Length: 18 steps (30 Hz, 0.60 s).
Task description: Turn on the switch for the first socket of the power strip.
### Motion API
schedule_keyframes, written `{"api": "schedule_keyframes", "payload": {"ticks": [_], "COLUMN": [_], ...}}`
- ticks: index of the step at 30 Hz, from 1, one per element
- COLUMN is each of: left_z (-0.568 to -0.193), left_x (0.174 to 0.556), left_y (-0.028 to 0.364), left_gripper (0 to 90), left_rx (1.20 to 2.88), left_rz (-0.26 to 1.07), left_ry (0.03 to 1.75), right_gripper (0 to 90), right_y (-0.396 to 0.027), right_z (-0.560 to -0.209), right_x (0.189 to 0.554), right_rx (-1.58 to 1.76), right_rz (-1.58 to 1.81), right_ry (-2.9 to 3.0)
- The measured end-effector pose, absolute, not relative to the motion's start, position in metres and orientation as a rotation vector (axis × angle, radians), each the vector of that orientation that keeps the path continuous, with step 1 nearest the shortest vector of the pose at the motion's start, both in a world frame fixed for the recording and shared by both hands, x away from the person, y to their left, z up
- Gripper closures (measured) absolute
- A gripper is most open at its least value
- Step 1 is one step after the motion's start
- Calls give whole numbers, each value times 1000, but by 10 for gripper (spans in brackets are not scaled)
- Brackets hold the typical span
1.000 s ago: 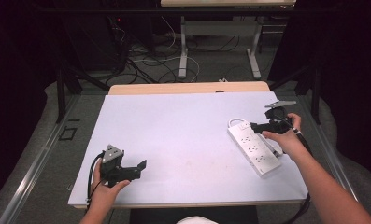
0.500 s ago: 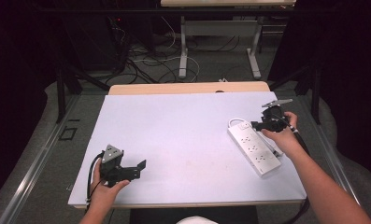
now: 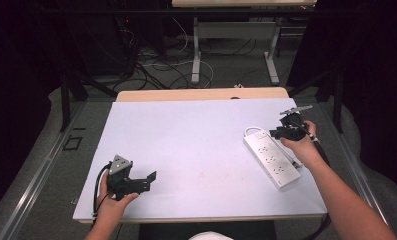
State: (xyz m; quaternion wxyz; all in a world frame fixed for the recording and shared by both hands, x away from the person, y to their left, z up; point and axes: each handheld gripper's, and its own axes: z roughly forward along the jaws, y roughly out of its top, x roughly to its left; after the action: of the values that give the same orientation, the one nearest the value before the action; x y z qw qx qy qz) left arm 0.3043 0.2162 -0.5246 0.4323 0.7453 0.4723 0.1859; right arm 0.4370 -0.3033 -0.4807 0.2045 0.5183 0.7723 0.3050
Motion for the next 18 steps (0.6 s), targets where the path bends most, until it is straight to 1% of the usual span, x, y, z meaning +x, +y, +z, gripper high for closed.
{"api": "schedule_keyframes", "payload": {"ticks": [1, 6, 8, 10, 11, 13, 15, 16, 17, 18], "left_z": [-525, -525, -525, -525, -525, -525, -526, -526, -526, -526], "left_x": [304, 304, 305, 305, 305, 305, 305, 305, 305, 305], "left_y": [216, 216, 217, 217, 217, 217, 216, 216, 216, 216], "left_gripper": [18, 18, 18, 18, 18, 18, 19, 19, 19, 19], "left_rx": [1858, 1847, 1851, 1859, 1860, 1860, 1854, 1852, 1854, 1854], "left_rz": [462, 469, 464, 465, 462, 462, 458, 459, 459, 458], "left_ry": [1177, 1180, 1181, 1177, 1178, 1179, 1183, 1183, 1182, 1183], "right_gripper": [649, 652, 691, 703, 758, 770, 812, 812, 855, 855], "right_y": [-303, -302, -302, -302, -302, -302, -302, -302, -301, -301], "right_z": [-481, -484, -490, -492, -495, -498, -503, -503, -504, -504], "right_x": [437, 435, 434, 433, 432, 432, 431, 431, 430, 430], "right_rx": [1440, 1437, 1451, 1441, 1468, 1465, 1456, 1456, 1471, 1471], "right_rz": [850, 862, 858, 849, 865, 867, 833, 833, 857, 857], "right_ry": [2158, 2154, 2159, 2162, 2160, 2163, 2184, 2184, 2178, 2178]}}
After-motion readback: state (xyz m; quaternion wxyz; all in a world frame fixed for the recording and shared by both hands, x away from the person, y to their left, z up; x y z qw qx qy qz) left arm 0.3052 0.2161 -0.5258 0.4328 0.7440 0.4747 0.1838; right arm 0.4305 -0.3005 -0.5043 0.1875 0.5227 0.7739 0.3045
